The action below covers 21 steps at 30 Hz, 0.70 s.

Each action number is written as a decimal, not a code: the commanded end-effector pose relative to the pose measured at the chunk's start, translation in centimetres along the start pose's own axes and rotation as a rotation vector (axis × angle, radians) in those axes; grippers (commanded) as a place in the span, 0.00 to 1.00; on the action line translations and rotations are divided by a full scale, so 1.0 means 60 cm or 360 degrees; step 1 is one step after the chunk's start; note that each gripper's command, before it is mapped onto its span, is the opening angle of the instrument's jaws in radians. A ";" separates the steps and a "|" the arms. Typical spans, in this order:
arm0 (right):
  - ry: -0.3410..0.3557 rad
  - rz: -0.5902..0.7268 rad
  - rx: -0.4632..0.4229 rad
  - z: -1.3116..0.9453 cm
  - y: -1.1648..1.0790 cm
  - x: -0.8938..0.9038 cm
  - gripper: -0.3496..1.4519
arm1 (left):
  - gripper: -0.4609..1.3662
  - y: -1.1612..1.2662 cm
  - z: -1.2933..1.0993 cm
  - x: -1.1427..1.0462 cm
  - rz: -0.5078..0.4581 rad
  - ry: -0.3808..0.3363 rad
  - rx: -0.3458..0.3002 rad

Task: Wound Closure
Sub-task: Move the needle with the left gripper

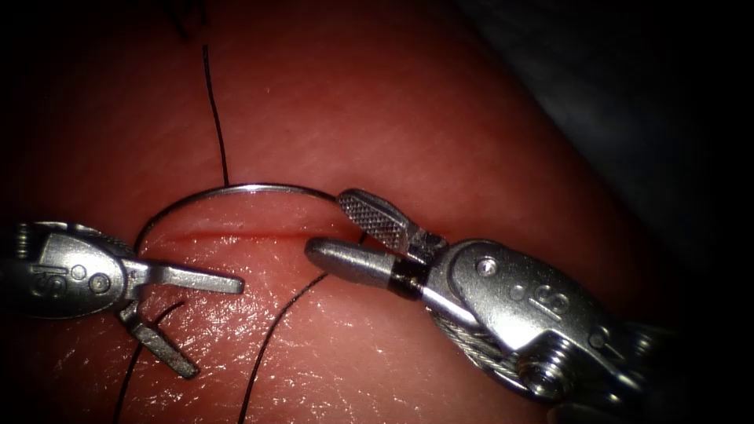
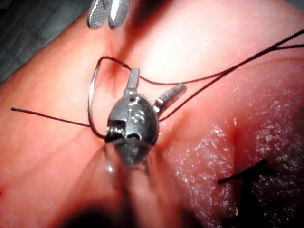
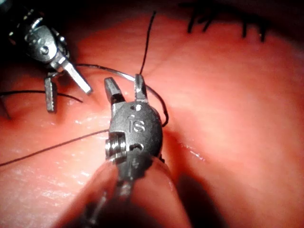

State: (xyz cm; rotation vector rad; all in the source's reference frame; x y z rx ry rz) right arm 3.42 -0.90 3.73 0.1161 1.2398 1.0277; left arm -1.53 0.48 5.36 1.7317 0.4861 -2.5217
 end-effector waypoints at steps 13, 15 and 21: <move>0.0000 -0.0007 0.0001 0.0000 -0.0001 0.0001 0.42 | 0.53 -0.0003 -0.0011 0.0004 -0.0008 -0.0007 0.0009; 0.0000 -0.0016 0.0001 0.0000 0.0000 0.0001 0.42 | 0.53 -0.0004 -0.0013 0.0004 -0.0009 -0.0007 0.0009; 0.0000 -0.0016 0.0001 0.0001 0.0000 0.0001 0.42 | 0.53 -0.0003 -0.0021 0.0008 -0.0006 -0.0010 0.0013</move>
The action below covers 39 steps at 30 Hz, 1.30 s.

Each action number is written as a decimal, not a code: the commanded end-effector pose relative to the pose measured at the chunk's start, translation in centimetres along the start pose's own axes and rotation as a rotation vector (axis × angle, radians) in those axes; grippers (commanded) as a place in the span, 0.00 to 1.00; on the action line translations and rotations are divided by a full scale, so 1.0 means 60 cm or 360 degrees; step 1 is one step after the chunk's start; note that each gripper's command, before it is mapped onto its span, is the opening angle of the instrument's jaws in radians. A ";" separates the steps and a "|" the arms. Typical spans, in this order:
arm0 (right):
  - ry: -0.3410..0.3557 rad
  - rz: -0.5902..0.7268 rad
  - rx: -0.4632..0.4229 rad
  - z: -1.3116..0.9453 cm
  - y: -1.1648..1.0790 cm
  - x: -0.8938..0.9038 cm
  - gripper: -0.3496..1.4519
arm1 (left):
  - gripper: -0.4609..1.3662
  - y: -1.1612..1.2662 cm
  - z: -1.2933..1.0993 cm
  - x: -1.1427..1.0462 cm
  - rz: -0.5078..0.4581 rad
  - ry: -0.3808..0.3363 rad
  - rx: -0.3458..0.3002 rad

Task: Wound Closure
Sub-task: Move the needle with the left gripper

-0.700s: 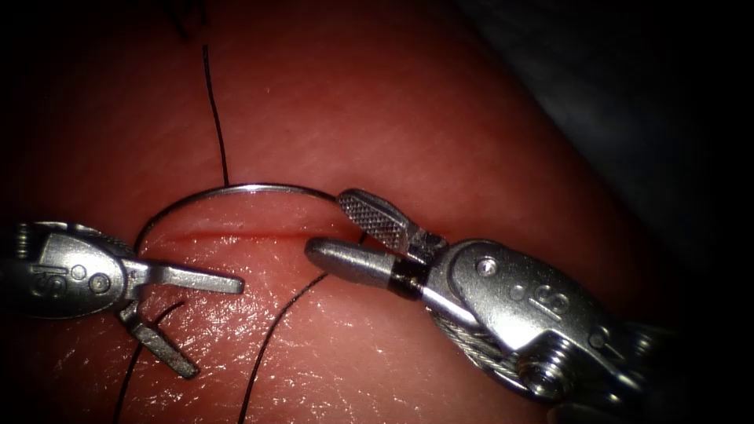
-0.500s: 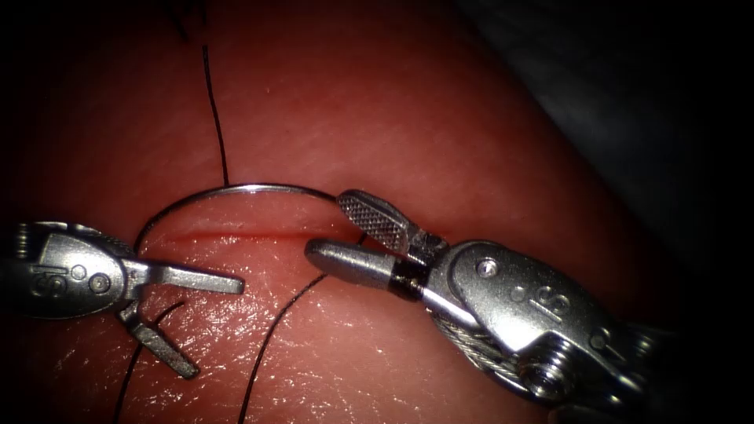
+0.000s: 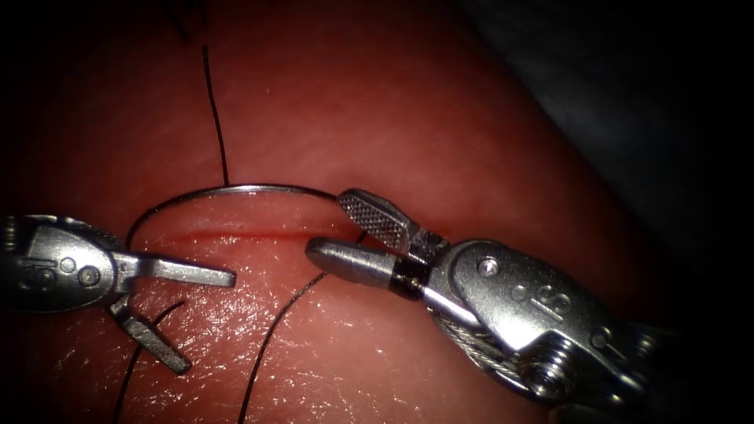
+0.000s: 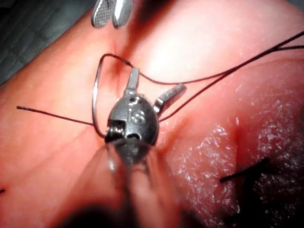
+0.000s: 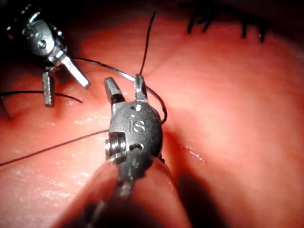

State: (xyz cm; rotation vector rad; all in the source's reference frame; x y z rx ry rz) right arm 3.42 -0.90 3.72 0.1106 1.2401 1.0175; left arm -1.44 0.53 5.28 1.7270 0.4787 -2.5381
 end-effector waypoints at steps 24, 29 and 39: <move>0.0001 -0.0017 0.0001 -0.0001 -0.0005 -0.0001 0.41 | 0.70 -0.0012 -0.0107 0.0017 -0.0119 -0.0061 0.0233; 0.0001 -0.0017 0.0002 -0.0001 -0.0006 -0.0001 0.41 | 0.79 -0.0008 -0.0109 0.0010 -0.0076 -0.0068 0.0231; 0.0002 -0.0017 0.0004 -0.0001 -0.0006 -0.0001 0.41 | 0.48 -0.0032 -0.0083 -0.0044 -0.0041 -0.0060 0.0275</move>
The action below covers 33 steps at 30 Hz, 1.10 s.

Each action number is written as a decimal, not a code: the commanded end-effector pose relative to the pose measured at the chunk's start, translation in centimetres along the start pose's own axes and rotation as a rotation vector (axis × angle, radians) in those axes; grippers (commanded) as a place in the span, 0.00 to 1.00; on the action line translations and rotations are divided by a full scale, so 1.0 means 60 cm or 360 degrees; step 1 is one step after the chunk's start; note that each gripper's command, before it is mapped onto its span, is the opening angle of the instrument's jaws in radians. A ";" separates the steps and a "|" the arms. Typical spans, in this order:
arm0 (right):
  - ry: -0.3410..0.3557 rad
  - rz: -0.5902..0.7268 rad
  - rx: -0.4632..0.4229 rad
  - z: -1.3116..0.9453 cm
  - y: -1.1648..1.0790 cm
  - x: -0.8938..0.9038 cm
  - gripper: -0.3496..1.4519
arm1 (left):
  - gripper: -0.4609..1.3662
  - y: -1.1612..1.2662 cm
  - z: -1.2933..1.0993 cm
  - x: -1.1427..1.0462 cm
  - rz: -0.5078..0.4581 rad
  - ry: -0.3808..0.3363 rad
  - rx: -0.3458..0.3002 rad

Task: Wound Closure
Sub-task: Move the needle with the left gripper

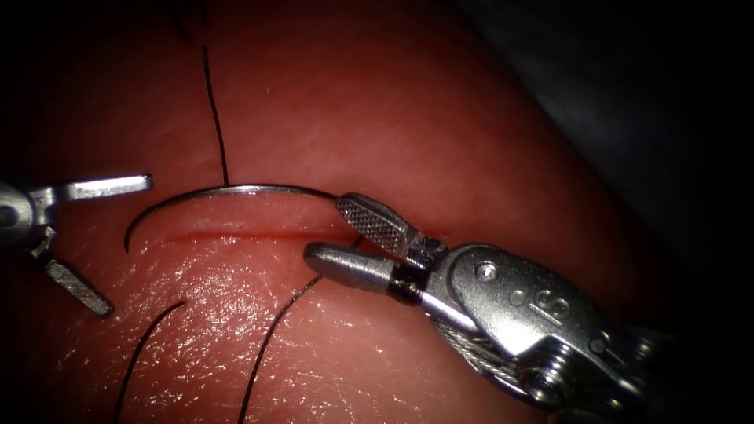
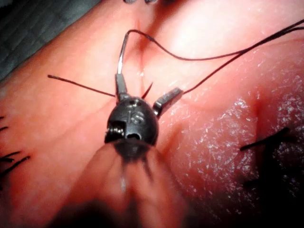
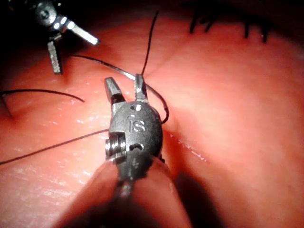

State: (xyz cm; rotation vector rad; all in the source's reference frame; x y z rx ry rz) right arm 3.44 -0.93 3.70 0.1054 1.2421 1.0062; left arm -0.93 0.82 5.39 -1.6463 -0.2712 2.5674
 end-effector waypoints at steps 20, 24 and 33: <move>-0.0032 -0.0138 -0.0039 -0.0029 0.0005 0.0012 0.39 | 0.06 0.0003 0.0028 0.0020 0.0109 0.0025 0.0085; 0.0000 -0.0149 -0.0048 -0.0076 0.0019 0.0035 0.40 | 0.06 0.0006 0.0049 0.0054 0.0140 0.0015 0.0118; 0.0050 -0.0168 -0.0129 -0.0170 0.0049 0.0075 0.40 | 0.06 -0.0003 0.0114 0.0082 0.0155 0.0022 0.0184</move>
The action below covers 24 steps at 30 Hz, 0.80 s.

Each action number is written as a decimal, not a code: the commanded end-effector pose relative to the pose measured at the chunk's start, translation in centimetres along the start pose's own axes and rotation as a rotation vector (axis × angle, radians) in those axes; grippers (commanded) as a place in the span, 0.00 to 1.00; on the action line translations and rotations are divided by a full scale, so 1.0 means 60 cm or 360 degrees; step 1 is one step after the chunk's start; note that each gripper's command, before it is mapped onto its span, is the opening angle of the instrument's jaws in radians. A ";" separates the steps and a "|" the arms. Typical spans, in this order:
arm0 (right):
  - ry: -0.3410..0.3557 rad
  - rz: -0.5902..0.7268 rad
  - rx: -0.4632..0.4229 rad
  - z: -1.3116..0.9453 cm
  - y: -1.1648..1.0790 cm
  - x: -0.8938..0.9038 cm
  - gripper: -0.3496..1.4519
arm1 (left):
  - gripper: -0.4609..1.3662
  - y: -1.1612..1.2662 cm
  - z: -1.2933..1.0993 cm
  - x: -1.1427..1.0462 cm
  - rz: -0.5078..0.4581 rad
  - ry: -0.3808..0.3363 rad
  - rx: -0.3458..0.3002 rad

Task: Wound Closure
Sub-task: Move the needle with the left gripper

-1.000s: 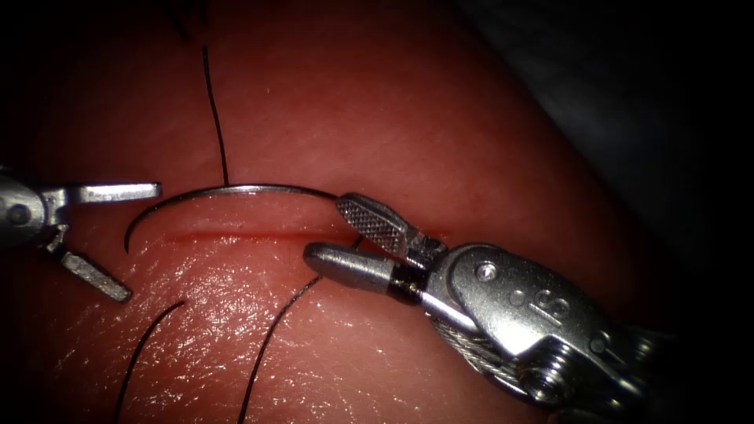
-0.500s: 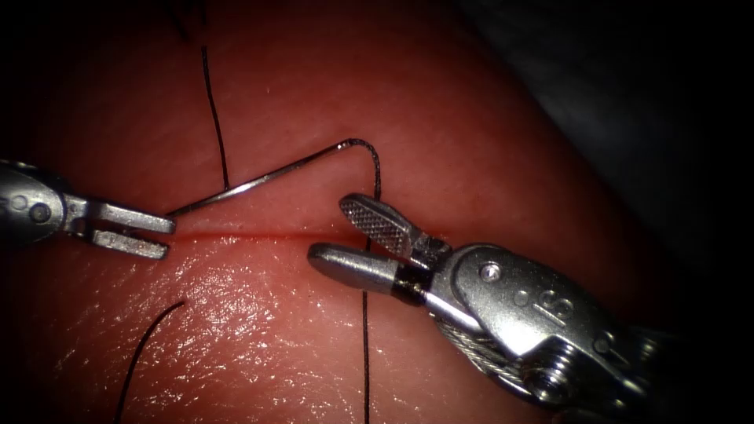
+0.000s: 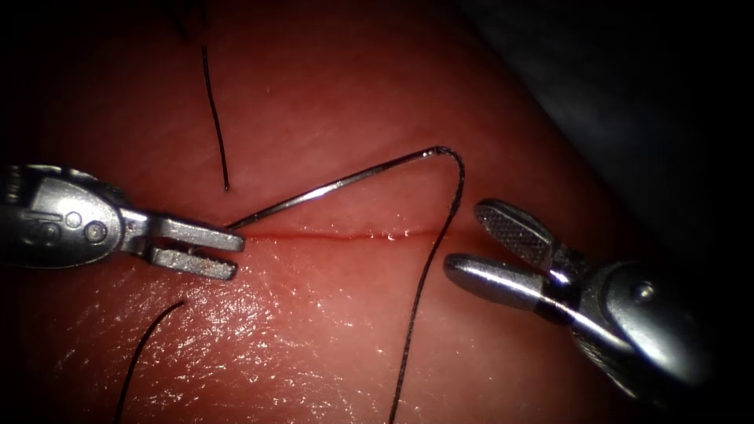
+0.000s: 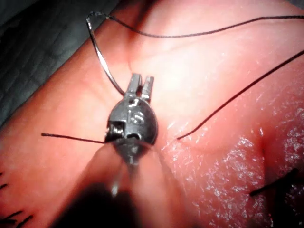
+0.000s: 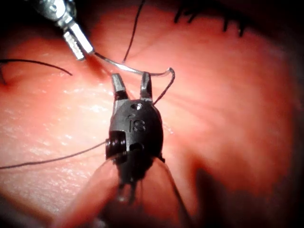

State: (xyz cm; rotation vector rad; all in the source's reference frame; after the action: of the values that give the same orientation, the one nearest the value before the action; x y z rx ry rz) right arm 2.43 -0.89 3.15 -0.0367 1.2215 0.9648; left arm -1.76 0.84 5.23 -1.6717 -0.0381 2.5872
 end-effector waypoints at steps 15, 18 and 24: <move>0.0000 0.0001 -0.0030 -0.0024 0.0008 0.0013 0.40 | 0.06 -0.0084 0.0255 0.0041 0.0012 0.0121 -0.0013; 0.0002 0.0001 -0.0029 -0.0026 0.0007 0.0012 0.40 | 0.06 -0.0108 0.0290 0.0038 0.0029 0.0130 -0.0007; 0.0003 0.0000 -0.0028 -0.0027 0.0005 0.0011 0.40 | 0.06 -0.0140 0.0321 0.0013 -0.0014 0.0130 0.0003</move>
State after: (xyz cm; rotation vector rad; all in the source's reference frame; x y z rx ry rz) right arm 2.28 -0.92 3.05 -0.0499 1.2145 0.9758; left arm -3.53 1.72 6.04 -1.7624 -0.0342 2.5043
